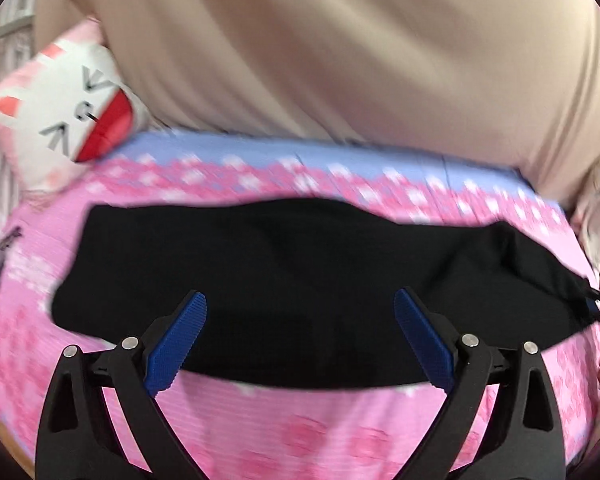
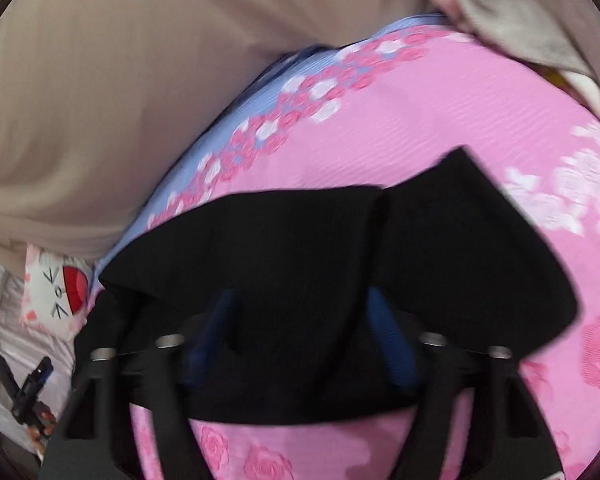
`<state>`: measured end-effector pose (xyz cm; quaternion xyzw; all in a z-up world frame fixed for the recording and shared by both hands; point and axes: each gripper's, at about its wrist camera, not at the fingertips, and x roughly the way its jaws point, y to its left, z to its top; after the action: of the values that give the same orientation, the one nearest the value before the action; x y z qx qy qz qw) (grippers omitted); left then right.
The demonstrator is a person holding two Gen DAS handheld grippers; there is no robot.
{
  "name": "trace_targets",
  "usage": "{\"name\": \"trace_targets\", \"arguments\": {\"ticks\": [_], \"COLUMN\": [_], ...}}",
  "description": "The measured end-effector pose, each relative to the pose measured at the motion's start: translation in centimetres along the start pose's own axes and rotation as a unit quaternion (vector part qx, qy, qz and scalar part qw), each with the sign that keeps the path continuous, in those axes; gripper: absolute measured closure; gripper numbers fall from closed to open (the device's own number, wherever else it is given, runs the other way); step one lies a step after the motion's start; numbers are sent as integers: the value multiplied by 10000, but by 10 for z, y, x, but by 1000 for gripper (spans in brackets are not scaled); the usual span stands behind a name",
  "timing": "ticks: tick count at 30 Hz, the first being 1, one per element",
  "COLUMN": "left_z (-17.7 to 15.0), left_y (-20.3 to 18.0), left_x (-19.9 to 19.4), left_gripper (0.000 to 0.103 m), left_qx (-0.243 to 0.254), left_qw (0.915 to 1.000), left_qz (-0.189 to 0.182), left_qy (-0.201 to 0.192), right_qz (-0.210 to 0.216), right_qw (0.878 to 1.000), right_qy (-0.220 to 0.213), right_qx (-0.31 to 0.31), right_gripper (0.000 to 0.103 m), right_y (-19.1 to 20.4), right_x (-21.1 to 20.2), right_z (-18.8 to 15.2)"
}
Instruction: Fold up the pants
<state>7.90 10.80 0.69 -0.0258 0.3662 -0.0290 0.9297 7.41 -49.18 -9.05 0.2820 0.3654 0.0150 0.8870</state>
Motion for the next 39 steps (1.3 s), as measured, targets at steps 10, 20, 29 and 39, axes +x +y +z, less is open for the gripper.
{"name": "trace_targets", "arguments": {"ticks": [10, 20, 29, 39], "left_z": [-23, -38, -33, -27], "left_y": [21, 113, 146, 185], "left_x": [27, 23, 59, 35], "left_gripper": [10, 10, 75, 94], "left_qx": [-208, -1638, -2471, -2384], "left_qw": [9974, 9786, 9616, 9599], "left_qz": [249, 823, 72, -950], "left_qy": [638, 935, 1191, 1132], "right_qz": [-1965, -1771, -278, 338], "right_qw": [9686, 9738, 9805, 9379], "right_qy": [-742, -1225, -334, 497], "right_qx": [-1330, -729, -1917, -3418], "right_gripper": [86, 71, 42, 42], "right_y": [11, 28, 196, 343], "right_x": [-84, -88, -15, 90], "right_z": [31, -30, -101, -154]}}
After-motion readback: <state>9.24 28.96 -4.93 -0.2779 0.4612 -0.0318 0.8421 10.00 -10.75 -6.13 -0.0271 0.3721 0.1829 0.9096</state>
